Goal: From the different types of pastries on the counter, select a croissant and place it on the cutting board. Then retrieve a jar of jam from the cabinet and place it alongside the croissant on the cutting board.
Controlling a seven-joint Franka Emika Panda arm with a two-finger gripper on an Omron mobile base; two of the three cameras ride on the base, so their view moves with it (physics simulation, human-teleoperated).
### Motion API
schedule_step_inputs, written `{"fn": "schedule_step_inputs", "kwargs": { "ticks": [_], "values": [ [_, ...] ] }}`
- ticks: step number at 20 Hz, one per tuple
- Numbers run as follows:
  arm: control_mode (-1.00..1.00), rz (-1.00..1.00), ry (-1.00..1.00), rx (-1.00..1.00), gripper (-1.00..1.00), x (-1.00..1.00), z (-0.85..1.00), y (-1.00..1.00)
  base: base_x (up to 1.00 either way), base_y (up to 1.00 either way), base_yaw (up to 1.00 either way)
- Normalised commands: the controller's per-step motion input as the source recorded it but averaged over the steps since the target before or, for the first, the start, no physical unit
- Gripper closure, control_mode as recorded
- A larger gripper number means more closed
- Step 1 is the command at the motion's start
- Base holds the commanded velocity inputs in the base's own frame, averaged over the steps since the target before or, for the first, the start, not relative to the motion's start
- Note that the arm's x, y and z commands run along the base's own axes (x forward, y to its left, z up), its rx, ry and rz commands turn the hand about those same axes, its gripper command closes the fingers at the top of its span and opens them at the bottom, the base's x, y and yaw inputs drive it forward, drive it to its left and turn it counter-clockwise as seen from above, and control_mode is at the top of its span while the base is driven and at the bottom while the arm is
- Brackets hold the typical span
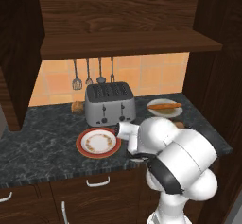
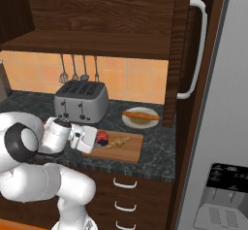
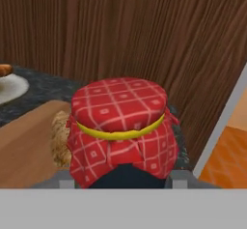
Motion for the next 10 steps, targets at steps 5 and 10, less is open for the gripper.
{"fn": "schedule_step_inputs", "kwargs": {
  "ticks": [5,10],
  "values": [
    [-1.0,0.0,-0.1,0.08,1.0,0.29,-0.13,0.0,0.0,0.0,0.0],
    [-1.0,0.0,-0.06,0.07,1.0,0.54,0.0,0.0,0.0,0.0,0.0]
  ]
}}
